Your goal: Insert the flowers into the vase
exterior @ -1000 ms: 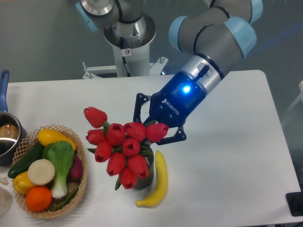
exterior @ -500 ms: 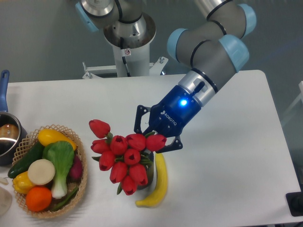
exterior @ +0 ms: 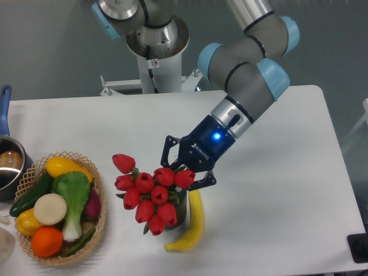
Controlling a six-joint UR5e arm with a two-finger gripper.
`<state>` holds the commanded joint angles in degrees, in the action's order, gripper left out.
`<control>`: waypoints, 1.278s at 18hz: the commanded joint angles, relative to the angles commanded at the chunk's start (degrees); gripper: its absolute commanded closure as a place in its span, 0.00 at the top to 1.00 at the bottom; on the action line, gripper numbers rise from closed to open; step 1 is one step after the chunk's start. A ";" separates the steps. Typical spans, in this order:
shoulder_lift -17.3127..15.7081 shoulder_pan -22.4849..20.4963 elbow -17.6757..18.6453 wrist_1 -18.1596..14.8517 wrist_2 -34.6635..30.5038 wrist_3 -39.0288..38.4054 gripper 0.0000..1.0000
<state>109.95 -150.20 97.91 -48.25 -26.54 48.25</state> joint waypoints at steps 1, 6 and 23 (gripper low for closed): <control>0.00 0.00 0.00 0.00 -0.09 -0.09 0.77; -0.44 -1.05 0.70 -0.09 -1.58 -0.44 1.00; -8.53 -9.23 3.08 0.00 -30.02 5.78 1.00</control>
<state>101.42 -159.43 100.99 -48.25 -56.55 54.03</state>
